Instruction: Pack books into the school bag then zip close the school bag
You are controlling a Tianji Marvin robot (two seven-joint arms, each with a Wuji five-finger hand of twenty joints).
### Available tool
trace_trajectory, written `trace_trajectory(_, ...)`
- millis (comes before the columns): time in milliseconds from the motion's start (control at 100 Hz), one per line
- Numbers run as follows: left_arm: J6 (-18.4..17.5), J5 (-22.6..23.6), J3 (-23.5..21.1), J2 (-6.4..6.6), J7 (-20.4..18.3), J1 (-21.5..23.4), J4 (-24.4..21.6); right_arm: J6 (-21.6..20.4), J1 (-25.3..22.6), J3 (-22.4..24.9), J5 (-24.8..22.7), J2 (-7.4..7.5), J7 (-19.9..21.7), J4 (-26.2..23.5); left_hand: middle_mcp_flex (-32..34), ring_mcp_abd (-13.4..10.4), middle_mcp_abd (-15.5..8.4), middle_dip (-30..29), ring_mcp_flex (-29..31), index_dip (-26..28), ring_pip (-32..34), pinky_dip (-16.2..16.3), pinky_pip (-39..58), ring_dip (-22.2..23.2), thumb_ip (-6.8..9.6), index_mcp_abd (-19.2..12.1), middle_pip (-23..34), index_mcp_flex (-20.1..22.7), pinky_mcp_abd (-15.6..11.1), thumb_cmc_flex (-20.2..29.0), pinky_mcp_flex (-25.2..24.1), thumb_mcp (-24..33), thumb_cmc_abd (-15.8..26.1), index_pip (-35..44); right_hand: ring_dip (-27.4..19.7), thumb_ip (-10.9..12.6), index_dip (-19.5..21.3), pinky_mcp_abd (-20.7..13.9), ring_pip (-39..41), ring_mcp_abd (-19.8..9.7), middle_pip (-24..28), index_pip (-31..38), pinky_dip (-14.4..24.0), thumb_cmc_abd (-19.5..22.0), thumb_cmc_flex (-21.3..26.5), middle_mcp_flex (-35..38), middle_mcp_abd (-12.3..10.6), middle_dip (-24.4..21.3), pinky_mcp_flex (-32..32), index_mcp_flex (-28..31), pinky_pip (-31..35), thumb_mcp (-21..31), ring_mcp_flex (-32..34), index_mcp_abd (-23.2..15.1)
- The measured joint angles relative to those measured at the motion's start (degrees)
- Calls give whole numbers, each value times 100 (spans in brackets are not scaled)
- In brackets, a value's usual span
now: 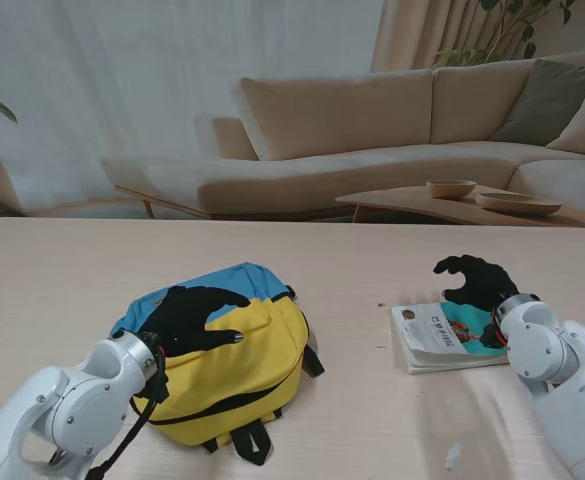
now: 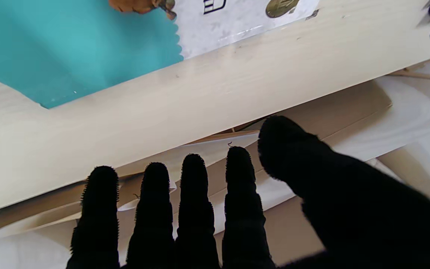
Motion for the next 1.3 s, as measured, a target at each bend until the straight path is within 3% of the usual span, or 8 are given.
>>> trace_trajectory(90, 1, 25, -5, 0, 3, -2, 3, 34, 137, -92, 72, 7, -17, 252, 0, 0, 0, 0, 0, 0, 0, 0, 0, 0, 0, 0, 1, 0, -4, 1, 0, 0, 1, 1, -1, 0, 0, -15, -2, -40, -45, -60, -1, 0, 0, -63, -7, -4, 0, -94, -6, 0, 0, 0)
trace_trajectory(250, 32, 62, -9, -1, 1, -1, 4, -21, 412, -339, -586, 50, -111, 753, 0, -1, 0, 0, 0, 0, 0, 0, -2, 0, 1, 0, 3, 5, -27, 2, 0, 0, 2, 75, -62, 0, 4, -138, -74, -142, -49, 41, -77, -52, 24, -266, -143, -10, 4, -239, -159, 1, 0, 15)
trace_trajectory(550, 138, 100, 45, -1, 9, -20, 0, -60, 619, -554, -1106, 205, 173, 1062, 0, -1, 0, 0, 0, 0, 0, 0, -63, 0, 1, 0, 42, 5, -28, 5, 0, 0, 2, 137, -160, -28, 433, -557, -304, -420, -5, 383, -273, -908, 535, -969, -496, -14, 12, -1163, -514, 150, -171, -154)
trace_trajectory(690, 142, 106, 51, -1, -17, -28, 0, -111, 669, -583, -1201, 281, 630, 1086, 0, -1, 0, 0, 0, 0, -1, 0, -66, 0, 1, 0, 43, 5, -29, 5, 0, 0, 3, 138, -388, -7, 434, -723, -768, -570, -862, 9, -419, -1123, 624, -1062, -561, -379, -131, -1825, -862, 159, -584, -349)
trace_trajectory(820, 141, 111, 41, -1, -15, -21, 0, -149, 679, -602, -1345, 349, 907, 1051, 0, -1, 0, 0, 0, 0, -1, 0, -66, 0, 1, 0, 44, 5, -29, 5, 0, 0, 3, 138, -590, -18, 311, -822, -1048, -619, -1860, -852, -634, -1162, 577, -1062, -565, -760, -297, -1884, -1096, 231, -814, -369)
trace_trajectory(930, 141, 125, 32, -1, -15, -6, -5, -150, 685, -638, -1352, 385, 936, 1040, 0, -1, 0, 0, 0, 0, -1, 0, -68, 0, 1, 0, 44, 5, -29, 5, 0, 0, 4, 138, -599, -18, 507, -834, -1103, -619, -1919, -1211, -686, -1191, 575, -1062, -565, -770, -310, -1885, -1149, 233, -814, -378)
trace_trajectory(1100, 141, 125, 28, -1, -5, 14, -16, -140, 701, -723, -1404, 394, 650, 1101, 0, -1, 0, 0, 0, 0, -1, 5, -68, 0, 1, 0, 47, 5, -30, 6, 5, 0, 4, 138, -456, -139, 999, -812, -746, -616, -533, -1208, -687, -1566, 568, -828, -565, -278, -132, -1883, -1149, 249, -679, -379)
trace_trajectory(1300, 141, 163, 17, -1, 15, 52, -36, -186, 732, -815, -1399, 383, 279, 1233, 0, -1, 0, 0, 0, 0, 0, 5, -68, 0, 1, 0, 50, 5, -30, 6, 19, 0, 4, 138, -50, -238, 643, -658, 24, -560, 651, -428, -536, -1996, 579, 193, -652, 233, 20, -1420, -878, 536, -260, -353)
